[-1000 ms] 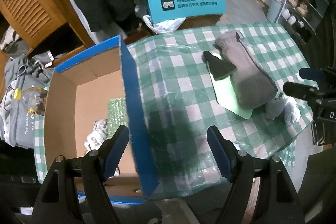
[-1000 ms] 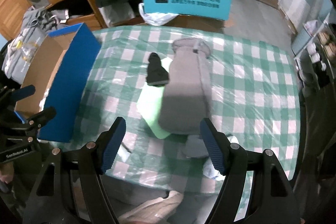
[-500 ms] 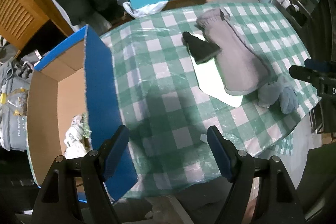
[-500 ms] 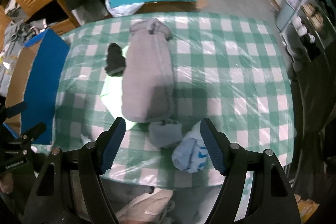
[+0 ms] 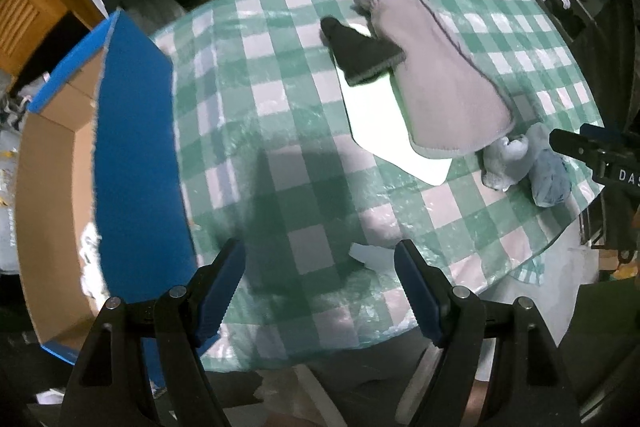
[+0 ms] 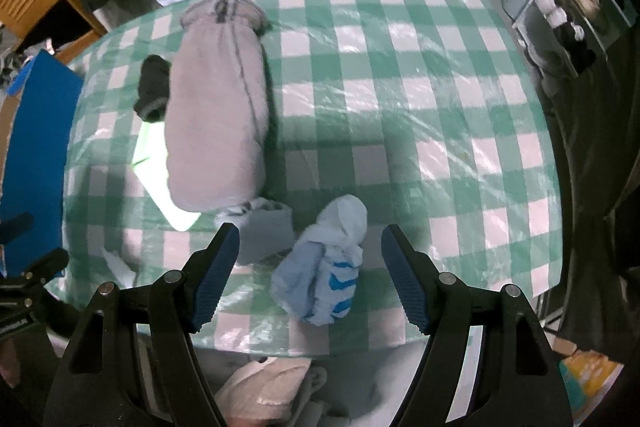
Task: Organize soft objects
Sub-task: 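Grasp the blue-and-white striped sock with right gripper while left gripper reaches a white scrap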
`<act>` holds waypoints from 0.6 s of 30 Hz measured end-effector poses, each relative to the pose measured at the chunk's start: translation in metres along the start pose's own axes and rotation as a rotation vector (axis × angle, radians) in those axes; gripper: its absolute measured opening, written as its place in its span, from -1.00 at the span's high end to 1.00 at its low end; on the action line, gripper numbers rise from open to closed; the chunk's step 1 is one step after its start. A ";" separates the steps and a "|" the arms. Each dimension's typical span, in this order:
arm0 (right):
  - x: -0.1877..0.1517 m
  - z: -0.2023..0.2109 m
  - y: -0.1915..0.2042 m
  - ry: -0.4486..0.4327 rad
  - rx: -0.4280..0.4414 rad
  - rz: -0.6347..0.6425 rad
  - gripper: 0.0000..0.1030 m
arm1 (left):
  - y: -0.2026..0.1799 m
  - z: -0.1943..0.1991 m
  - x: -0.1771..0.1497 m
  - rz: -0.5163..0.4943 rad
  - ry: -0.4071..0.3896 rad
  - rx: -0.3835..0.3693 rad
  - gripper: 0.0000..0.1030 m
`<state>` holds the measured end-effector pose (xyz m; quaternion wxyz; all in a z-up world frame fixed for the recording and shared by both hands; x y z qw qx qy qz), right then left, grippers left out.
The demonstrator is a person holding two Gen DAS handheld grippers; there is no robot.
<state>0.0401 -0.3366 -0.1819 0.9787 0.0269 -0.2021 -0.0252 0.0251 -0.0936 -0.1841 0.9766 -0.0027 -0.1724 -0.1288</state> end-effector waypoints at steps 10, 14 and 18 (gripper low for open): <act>-0.014 -0.020 -0.017 0.059 -0.017 -0.042 -0.44 | -0.010 -0.024 -0.005 0.064 0.080 -0.043 -0.52; -0.018 -0.027 -0.019 0.077 -0.019 -0.045 -0.44 | -0.011 -0.028 -0.006 0.085 0.094 -0.051 -0.52; -0.022 -0.037 -0.022 0.096 -0.022 -0.050 -0.44 | -0.013 -0.029 -0.007 0.090 0.105 -0.057 -0.52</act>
Point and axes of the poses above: each gripper's, at about its wrist camera, not at the fingertips, and z roughly against the way its jaws point, y to its left, x to its top, the point moved 5 cm from there along -z, roughly the way its jaws point, and after that the axes turned 10 degrees about -y, right-handed, at the moved point
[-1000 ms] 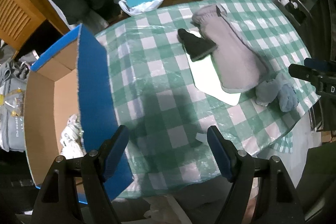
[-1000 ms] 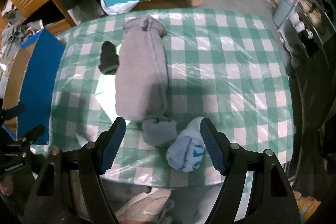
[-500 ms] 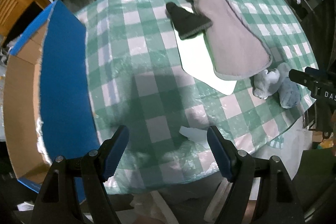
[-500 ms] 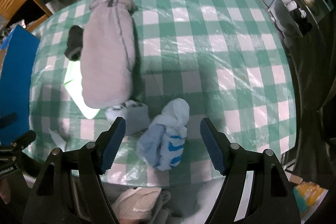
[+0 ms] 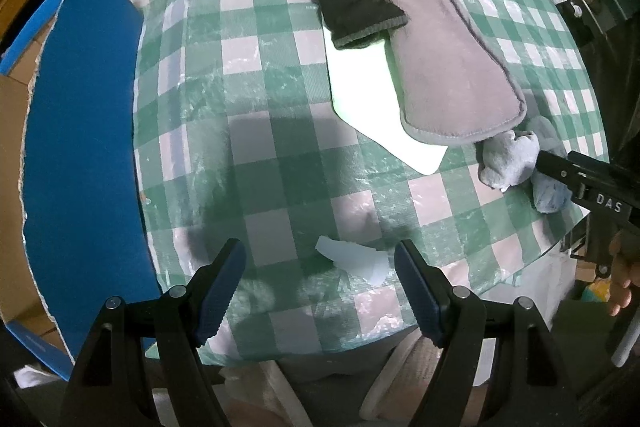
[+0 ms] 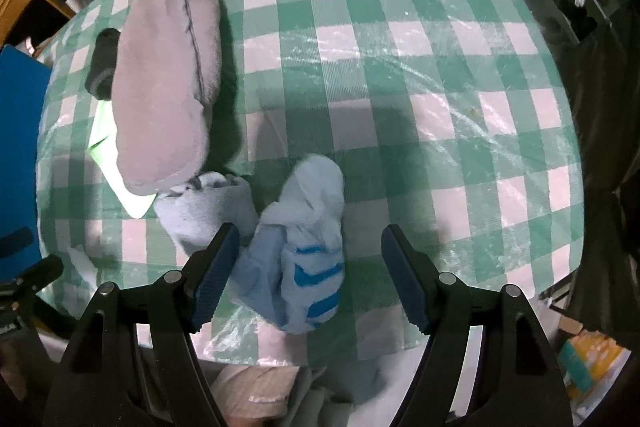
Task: Organize soft objects
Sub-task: 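Grasp the blue-and-white striped sock with right gripper while left gripper reaches a white scrap, then close left gripper on the small white plastic scrap while right gripper holds the sock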
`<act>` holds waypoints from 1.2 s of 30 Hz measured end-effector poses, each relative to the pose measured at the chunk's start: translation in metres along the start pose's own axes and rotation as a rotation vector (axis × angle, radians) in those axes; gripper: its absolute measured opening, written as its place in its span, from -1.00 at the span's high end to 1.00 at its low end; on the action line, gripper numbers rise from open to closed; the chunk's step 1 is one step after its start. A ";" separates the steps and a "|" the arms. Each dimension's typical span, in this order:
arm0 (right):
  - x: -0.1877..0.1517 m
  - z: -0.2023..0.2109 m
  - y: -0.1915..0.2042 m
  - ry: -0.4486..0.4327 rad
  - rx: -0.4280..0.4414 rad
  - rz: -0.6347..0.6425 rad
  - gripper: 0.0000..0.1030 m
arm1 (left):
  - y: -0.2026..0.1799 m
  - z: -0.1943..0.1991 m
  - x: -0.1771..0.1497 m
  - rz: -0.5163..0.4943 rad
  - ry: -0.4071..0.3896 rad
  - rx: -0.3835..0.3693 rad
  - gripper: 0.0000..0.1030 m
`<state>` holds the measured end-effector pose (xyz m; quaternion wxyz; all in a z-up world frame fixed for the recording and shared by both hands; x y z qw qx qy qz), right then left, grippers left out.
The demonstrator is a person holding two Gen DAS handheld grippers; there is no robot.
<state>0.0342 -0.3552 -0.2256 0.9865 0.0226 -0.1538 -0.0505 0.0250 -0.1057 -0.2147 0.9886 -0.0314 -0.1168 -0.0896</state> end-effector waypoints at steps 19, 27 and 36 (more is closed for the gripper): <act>0.005 -0.022 0.000 0.007 0.010 0.041 0.18 | -0.003 -0.026 -0.011 0.021 0.064 -0.051 -0.51; 0.008 0.000 0.010 -0.046 -0.016 0.053 0.22 | -0.009 -0.031 -0.010 0.019 0.076 -0.064 -0.07; 0.014 0.027 0.025 -0.099 0.007 0.086 0.22 | -0.020 -0.049 -0.014 0.042 0.094 -0.086 0.02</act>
Point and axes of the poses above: each gripper's, at about its wrist camera, not at the fingertips, and z roughly against the way its jaws point, y to its left, x to its top, the point moved 5 cm from there along -z, roughly the way its jaws point, and after that the axes turned 10 degrees about -y, right-handed, at the moved point
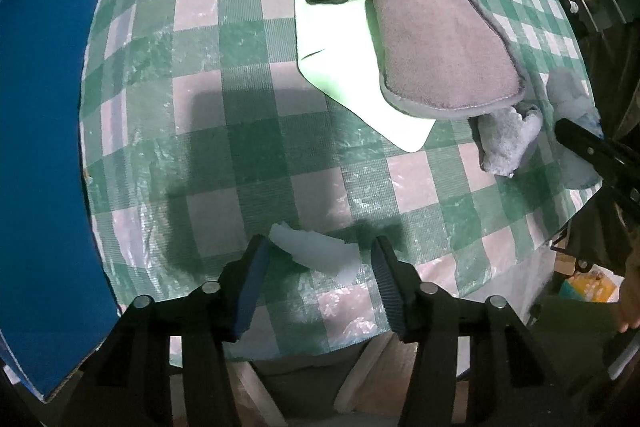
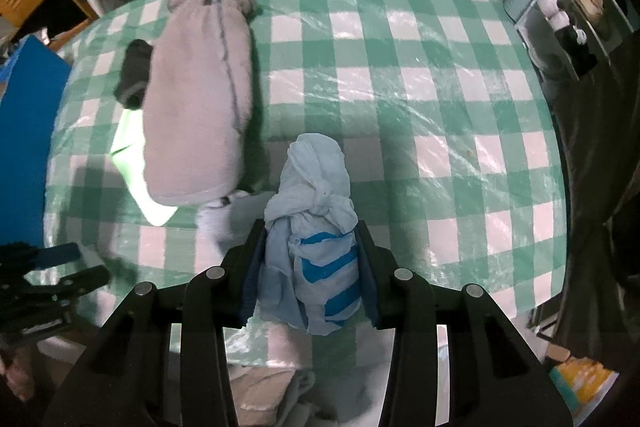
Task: Organize soft objects
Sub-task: 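Close left gripper on the small white plastic scrap while right gripper holds the sock, then carry the striped sock with right gripper while left gripper carries the scrap over the box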
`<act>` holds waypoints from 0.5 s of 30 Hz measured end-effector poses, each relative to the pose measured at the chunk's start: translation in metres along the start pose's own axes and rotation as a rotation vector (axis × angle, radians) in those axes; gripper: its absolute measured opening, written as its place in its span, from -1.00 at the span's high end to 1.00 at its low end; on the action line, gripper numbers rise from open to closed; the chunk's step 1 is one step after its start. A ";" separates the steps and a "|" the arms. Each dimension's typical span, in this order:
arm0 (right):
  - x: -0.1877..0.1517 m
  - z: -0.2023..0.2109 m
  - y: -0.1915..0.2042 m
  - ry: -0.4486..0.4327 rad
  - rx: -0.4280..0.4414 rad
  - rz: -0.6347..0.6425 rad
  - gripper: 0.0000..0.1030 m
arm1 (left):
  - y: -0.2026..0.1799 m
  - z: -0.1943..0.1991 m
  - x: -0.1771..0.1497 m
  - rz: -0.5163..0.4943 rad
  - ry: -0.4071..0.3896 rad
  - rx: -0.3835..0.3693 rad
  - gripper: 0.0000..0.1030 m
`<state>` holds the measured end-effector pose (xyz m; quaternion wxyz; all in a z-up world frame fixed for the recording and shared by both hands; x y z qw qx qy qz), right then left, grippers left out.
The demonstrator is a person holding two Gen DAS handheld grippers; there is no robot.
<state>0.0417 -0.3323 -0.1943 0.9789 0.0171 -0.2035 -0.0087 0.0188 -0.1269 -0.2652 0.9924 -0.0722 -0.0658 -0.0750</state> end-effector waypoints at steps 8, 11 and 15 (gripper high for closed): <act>0.001 0.019 0.010 -0.040 0.052 0.030 0.22 | 0.012 -0.004 0.005 0.011 -0.007 0.007 0.24; 0.002 0.023 0.016 -0.052 0.071 0.049 0.22 | 0.011 -0.003 0.008 0.006 -0.015 0.016 0.33; 0.000 0.027 0.031 -0.058 0.096 0.080 0.22 | 0.011 -0.001 0.008 0.017 -0.030 0.010 0.42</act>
Point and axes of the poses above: each gripper's, at about its wrist camera, not at the fingertips, and z roughly against the way its jaws point, y to its left, x to its top, the point moved 5 cm from there along -z, roughly the way its jaws point, and after that the axes turned 10 degrees about -y, right-handed, at the moved point
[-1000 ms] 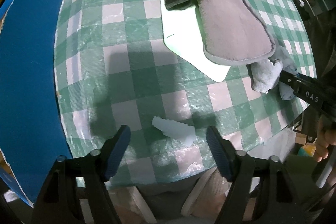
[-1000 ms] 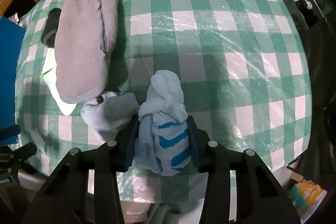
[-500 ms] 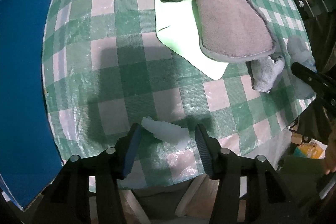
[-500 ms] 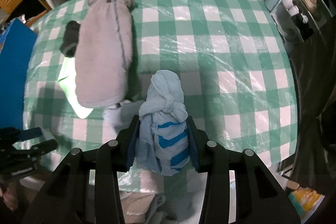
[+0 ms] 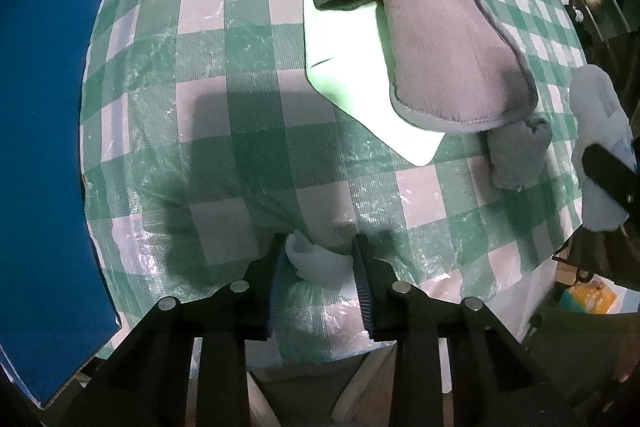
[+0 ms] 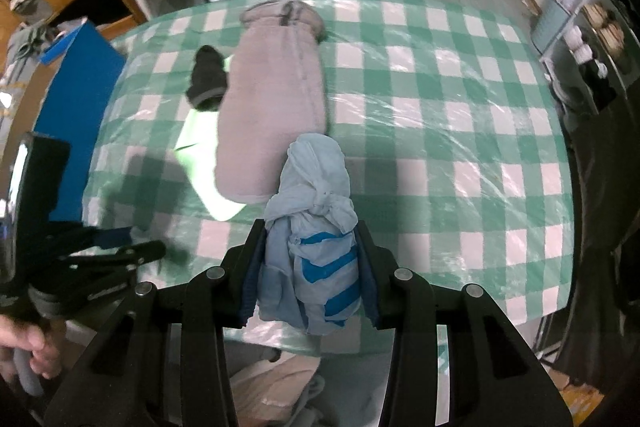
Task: Organize soft objects
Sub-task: 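Carry the striped sock with right gripper while left gripper carries the scrap over the box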
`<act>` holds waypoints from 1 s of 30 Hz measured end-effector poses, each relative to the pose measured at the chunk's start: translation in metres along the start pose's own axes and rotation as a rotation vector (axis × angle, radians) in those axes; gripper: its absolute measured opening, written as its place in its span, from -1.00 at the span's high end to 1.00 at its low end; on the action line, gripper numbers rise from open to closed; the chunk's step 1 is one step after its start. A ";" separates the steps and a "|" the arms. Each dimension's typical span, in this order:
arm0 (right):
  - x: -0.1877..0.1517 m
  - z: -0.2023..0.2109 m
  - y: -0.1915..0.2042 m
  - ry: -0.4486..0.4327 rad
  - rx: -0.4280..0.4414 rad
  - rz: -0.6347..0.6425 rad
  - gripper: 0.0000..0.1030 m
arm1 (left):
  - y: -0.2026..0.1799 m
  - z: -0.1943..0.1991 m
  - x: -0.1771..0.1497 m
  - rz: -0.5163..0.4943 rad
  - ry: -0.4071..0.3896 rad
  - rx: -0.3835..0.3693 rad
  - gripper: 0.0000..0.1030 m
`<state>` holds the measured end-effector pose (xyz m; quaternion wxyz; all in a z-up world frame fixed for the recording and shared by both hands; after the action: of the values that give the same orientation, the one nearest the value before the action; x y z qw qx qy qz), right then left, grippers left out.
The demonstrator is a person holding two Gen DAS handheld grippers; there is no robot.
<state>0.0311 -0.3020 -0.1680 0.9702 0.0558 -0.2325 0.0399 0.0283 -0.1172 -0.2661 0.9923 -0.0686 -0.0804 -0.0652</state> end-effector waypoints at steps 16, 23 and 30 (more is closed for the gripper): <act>0.001 0.005 0.026 -0.007 0.040 0.054 0.22 | -0.010 0.030 0.006 -0.058 -0.076 -0.010 0.58; 0.005 0.011 0.033 -0.023 0.046 0.063 0.22 | -0.012 0.050 0.009 -0.103 -0.143 0.030 0.58; 0.011 0.017 0.042 -0.038 0.051 0.078 0.22 | -0.012 0.074 0.012 -0.135 -0.216 0.076 0.58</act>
<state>0.0292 -0.2620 -0.1435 0.9615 0.0723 -0.2519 0.0823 0.0276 -0.1196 -0.1897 0.9731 -0.0319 -0.1934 -0.1208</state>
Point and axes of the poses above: each gripper's, at about its wrist camera, not at the fingertips, and z roughly against the way its jaws point, y to its left, x to its top, the point moved 5 cm from there along -z, roughly the way its jaws point, and after that the axes turned 10 degrees about -y, right-handed, at the moved point
